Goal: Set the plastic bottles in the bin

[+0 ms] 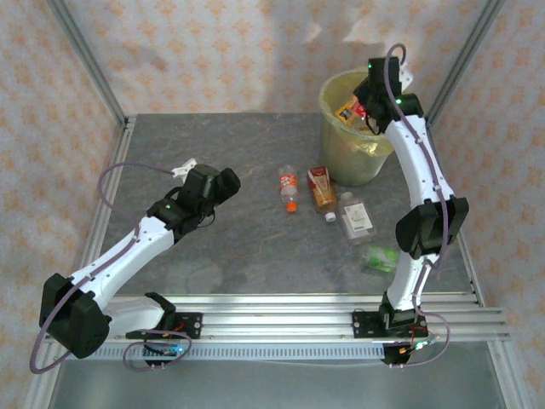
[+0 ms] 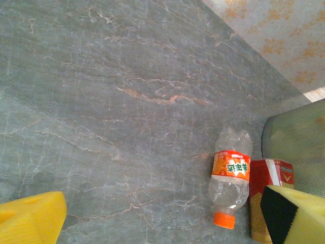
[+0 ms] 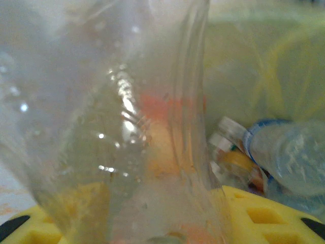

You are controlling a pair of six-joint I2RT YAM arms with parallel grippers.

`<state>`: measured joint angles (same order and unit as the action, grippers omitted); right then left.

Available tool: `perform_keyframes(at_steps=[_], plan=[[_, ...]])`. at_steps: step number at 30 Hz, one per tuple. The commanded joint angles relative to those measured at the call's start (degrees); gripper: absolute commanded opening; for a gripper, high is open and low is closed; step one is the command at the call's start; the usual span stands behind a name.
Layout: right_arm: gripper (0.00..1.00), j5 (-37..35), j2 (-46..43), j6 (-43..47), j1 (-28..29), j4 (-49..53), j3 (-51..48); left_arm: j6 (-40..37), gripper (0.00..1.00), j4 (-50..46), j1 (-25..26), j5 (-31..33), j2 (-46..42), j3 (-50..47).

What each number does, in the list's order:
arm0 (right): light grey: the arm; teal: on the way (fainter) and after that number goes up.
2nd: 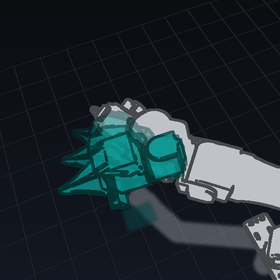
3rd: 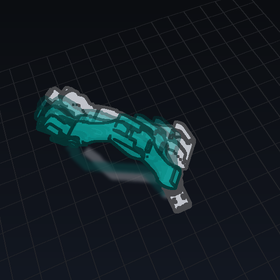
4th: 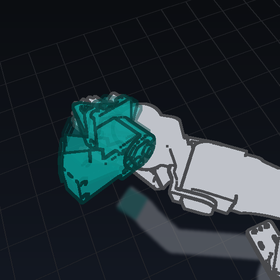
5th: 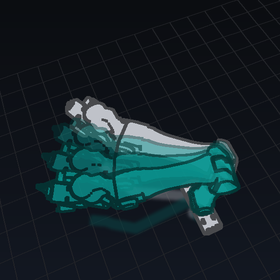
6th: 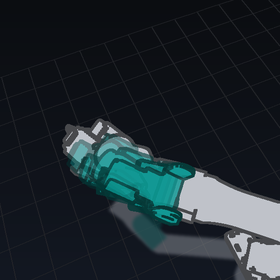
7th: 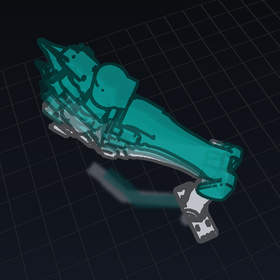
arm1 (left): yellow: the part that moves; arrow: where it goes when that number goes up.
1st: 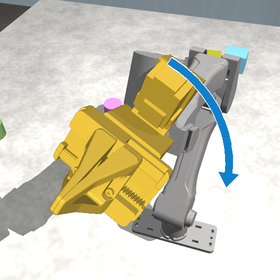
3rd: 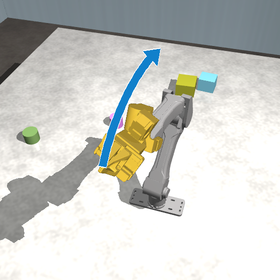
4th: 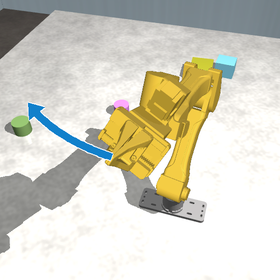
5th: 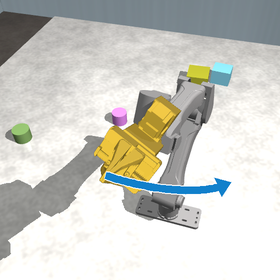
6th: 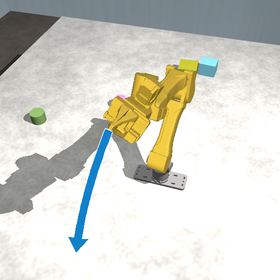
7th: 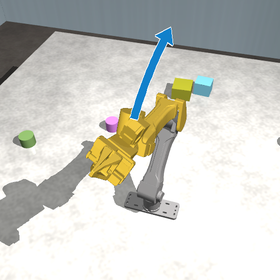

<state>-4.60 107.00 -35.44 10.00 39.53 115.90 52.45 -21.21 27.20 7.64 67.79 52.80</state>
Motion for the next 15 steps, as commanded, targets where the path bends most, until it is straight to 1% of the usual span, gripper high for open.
perform_keyframes(at_steps=[1, 2, 4, 7, 9, 12, 15], plan=[[0.27, -0.72, -6.79, -5.16, -0.45, -7.37, -6.65, -0.71, 1.00, 1.87, -0.48, -0.60, 0.53, 0.00], [0.29, -1.04, -7.80, -5.75, -0.43, -8.40, -8.71, -0.72, 1.00, 1.96, -0.48, -0.81, 0.66, 0.05], [0.38, -1.29, -9.01, -6.22, -0.51, -9.09, -11.01, -0.71, 1.00, 2.14, -0.51, -1.15, 0.73, 0.10], [0.49, -1.76, -9.35, -5.48, -0.60, -8.21, -11.82, -0.61, 1.00, 2.36, -0.53, -1.51, 1.02, 0.16], [0.59, -2.44, -9.27, -4.20, -0.60, -7.20, -11.40, -0.66, 1.00, 2.49, -0.48, -1.86, 1.11, 0.18], [0.70, -3.67, -8.92, -1.33, -0.60, -5.70, -9.41, -0.64, 1.00, 2.49, -0.54, -2.08, 1.11, 0.16], [0.80, -5.49, -7.97, 2.00, -0.68, -2.72, -5.27, -0.52, 1.00, 2.49, -0.48, -2.06, 1.08, 0.19]])
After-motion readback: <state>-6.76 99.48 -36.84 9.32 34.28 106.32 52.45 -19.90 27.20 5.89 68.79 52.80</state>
